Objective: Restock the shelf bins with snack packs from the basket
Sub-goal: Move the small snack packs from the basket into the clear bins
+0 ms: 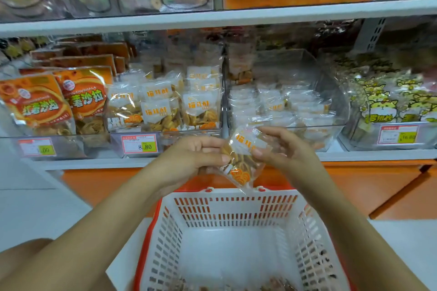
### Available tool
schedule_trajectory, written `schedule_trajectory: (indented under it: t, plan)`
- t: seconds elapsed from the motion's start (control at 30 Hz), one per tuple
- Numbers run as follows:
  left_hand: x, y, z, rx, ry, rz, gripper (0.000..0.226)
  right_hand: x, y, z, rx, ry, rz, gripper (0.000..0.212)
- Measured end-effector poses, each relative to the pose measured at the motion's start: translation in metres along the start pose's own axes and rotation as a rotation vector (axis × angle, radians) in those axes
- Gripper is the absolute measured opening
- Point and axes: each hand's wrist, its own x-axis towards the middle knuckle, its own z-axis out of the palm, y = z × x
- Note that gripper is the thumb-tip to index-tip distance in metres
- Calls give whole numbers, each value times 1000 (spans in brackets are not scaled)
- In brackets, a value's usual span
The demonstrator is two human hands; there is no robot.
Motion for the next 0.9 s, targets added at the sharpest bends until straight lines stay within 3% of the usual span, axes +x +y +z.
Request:
schedule_trajectory:
  t: [0.07, 0.2, 0.3, 0.47, 0.6, 0.7, 0.9]
  plan:
    - [6, 10, 2, 29, 36, 55, 31, 3, -3, 1, 131, -49, 105, 40]
    - [21, 26, 7, 31, 100, 168, 27, 12, -9, 8, 225, -15, 94, 30]
    - [34, 38, 7, 135, 221, 230, 19, 35, -20, -1, 148, 70, 66, 17]
    - [55, 39, -2, 417, 400, 245, 11, 106, -30, -32, -53, 268, 8, 22]
    - [57, 35, -5, 476, 413, 261, 16, 165, -33, -39, -181, 269, 0, 12]
    - [59, 34, -8, 452, 398, 257, 17, 203, -29, -38, -264, 223, 71, 20]
    - [60, 33, -11, 456, 370, 263, 19, 247, -25, -26, -464, 144, 102, 11]
